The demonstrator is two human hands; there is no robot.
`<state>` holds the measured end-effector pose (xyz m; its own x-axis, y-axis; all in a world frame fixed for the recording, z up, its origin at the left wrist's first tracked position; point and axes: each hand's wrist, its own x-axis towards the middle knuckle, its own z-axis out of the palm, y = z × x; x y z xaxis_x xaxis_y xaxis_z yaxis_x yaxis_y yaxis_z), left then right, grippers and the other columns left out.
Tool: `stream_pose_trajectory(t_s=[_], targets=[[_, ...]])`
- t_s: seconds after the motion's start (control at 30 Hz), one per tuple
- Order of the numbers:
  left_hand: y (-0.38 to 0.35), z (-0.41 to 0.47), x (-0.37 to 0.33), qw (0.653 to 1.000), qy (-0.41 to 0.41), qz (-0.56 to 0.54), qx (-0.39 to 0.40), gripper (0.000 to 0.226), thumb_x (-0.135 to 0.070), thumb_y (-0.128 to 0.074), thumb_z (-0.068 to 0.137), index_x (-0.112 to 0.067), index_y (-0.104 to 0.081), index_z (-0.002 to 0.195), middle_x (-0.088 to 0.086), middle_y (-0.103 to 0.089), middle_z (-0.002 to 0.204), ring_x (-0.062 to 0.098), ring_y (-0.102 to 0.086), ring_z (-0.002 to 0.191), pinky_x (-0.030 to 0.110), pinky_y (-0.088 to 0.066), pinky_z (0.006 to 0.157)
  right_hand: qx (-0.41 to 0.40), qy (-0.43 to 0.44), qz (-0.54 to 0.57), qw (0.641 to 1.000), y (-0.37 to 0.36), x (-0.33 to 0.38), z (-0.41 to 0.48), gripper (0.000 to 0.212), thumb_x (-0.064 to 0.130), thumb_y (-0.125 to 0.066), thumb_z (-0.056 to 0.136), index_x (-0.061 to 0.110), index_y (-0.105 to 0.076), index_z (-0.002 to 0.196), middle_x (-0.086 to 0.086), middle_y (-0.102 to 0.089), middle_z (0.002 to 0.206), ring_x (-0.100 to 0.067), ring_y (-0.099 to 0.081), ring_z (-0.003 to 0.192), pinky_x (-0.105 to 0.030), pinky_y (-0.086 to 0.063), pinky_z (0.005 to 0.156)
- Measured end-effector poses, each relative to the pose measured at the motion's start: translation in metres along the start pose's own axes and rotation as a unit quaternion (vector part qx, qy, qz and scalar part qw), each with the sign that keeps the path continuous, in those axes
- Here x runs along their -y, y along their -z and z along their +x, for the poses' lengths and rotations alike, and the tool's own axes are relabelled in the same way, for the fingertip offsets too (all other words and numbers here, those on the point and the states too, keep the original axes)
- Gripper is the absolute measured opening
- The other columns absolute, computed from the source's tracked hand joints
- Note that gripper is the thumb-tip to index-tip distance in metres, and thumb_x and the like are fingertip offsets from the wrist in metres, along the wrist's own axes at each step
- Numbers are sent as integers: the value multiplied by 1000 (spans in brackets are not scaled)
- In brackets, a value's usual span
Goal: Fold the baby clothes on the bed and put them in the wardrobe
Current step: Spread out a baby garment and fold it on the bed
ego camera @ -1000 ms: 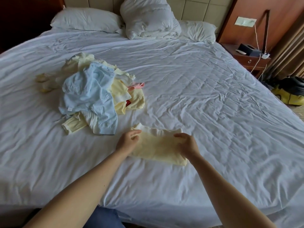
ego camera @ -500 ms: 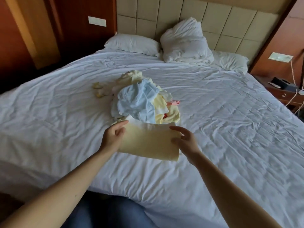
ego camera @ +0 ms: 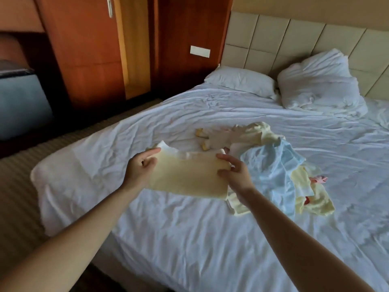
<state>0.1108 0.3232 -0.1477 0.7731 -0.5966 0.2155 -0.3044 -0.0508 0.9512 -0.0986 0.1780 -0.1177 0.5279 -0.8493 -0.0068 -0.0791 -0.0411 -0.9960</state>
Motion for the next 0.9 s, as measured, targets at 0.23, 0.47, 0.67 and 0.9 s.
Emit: stream_pose_trajectory(t_s=[0.23,0.47,0.67,0.9], targets=[[42,119,46,998,-12,39,-42,36,-1,-51,91,-17,-68,119,0,-52,74,3,-40,47,11,-34,50,24,15,-17,999,-100,-5,122,53,-20,-50,76,19,-67,108,1,-63,89,-6,-57,68,-13,-48,56],[65,231,108,993,-9,70,-92,38,1,-49,90,-13,-68,119,-6,-61,121,5,-55,109,-3,-35,77,46,7,-37,998,-190,-27,245,54,-17,-47,80,23,-67,110,4,-60,92,-8,-55,74,-10,-48,54],[58,315,170,987,-3,121,-106,40,-2,-48,91,-14,-65,126,-2,-53,134,5,-43,129,11,-30,100,23,6,-70,997,-240,-62,335,59,-14,-44,79,26,-65,117,2,-58,96,-12,-56,78,-13,-49,62],[36,351,231,960,35,258,-100,39,-10,-45,95,-22,-63,128,5,-53,134,23,-55,119,32,-44,94,13,21,-185,982,-261,-118,387,64,-9,-40,75,24,-66,123,-1,-61,116,-21,-61,103,-29,-52,87]])
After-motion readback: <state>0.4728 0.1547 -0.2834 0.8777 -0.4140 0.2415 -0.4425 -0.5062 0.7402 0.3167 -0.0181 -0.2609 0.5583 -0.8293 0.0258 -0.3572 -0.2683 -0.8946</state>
